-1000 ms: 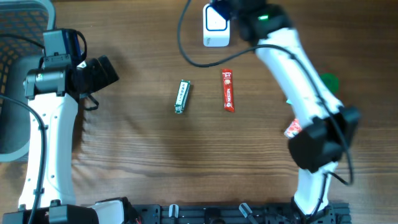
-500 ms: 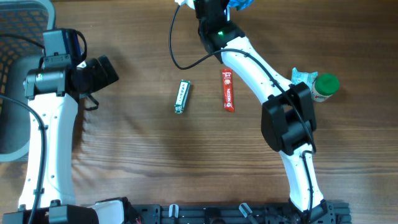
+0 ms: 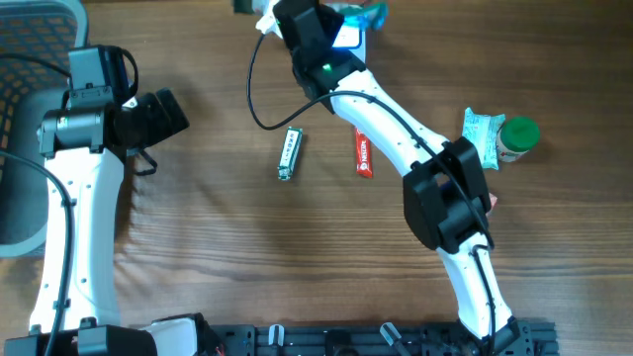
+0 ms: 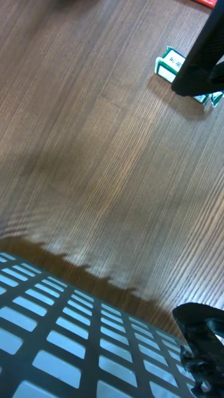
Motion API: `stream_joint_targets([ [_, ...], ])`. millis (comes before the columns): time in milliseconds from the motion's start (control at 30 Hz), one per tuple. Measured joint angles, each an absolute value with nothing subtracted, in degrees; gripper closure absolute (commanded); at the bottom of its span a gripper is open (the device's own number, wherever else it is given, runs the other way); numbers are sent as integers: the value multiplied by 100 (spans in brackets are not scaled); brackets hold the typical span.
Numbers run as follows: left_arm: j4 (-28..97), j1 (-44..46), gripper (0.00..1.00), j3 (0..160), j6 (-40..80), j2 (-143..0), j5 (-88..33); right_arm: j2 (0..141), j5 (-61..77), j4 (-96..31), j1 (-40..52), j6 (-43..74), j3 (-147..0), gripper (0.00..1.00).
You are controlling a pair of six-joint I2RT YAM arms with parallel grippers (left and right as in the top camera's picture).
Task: Scan the item barcode
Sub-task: 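Carry the gloves pack right and set it down by the jar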
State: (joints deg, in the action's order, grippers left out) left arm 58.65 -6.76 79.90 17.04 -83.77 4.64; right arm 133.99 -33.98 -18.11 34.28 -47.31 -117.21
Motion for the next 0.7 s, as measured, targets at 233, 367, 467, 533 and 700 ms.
stream_joint_targets([
  [233,5865,-676,0,7990,1704,-8377,462,13399,-3105,-1975,3398,-3957,-11716,96],
  [367,5865,-676,0,7990,1704,-8377,462,13349,-3249,-1800,3334,-3837,-11716,96],
  [467,5867,-676,0,7990,1704,-8377,460,12947,-3280,-2178,3063,-3699,-11714,96],
  [533,5863,-676,0,7990,1704,-8377,464,12477,-3107,-2928,2808,-3514,-11708,96],
  [700,5870,-676,0,7990,1704,-8377,464,11236,-2069,-4825,1887,-2818,-11734,96],
])
